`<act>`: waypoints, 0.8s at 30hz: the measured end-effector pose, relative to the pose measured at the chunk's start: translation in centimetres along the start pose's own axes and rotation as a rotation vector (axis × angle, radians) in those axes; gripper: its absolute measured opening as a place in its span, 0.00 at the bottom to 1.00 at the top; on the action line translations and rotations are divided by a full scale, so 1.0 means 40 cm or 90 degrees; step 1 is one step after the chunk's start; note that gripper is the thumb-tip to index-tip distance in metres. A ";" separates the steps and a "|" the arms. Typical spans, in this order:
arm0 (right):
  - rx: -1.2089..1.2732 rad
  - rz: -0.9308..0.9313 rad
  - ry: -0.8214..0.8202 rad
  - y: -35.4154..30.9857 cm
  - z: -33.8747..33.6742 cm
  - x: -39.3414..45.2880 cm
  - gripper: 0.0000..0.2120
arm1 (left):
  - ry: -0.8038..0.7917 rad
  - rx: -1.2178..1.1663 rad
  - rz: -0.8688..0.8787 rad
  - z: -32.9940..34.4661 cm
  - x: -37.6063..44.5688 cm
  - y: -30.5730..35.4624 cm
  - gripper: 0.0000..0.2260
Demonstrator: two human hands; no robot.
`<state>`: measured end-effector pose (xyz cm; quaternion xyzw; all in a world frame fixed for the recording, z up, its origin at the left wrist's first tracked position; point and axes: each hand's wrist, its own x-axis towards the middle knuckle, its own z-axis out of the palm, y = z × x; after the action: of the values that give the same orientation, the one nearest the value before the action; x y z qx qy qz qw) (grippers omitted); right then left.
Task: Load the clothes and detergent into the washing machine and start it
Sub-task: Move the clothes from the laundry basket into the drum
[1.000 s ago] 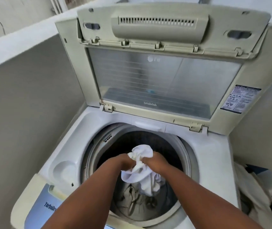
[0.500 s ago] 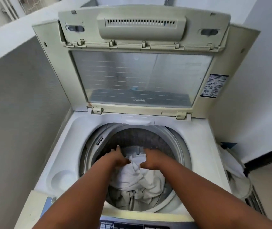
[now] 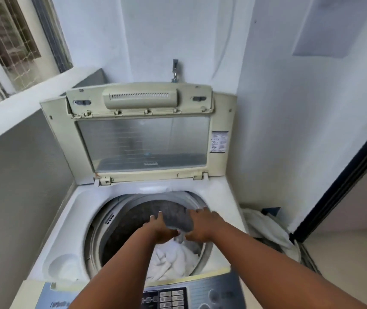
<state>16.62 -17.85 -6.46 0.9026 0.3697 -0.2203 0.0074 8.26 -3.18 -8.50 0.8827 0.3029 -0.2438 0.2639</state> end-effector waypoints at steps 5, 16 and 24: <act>0.045 0.013 0.084 0.155 -0.063 -0.161 0.40 | 0.116 -0.045 0.074 0.033 -0.074 0.184 0.46; 0.152 0.189 0.121 0.652 -0.062 -0.509 0.41 | 0.158 0.062 0.274 0.279 -0.241 0.666 0.45; 0.208 0.252 0.053 0.833 0.032 -0.464 0.47 | 0.088 0.133 0.246 0.383 -0.110 0.761 0.44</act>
<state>26.77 -54.61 -5.09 0.9549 0.1451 -0.2341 -0.1110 21.24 -34.96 -7.59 0.9615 0.1182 -0.1579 0.1916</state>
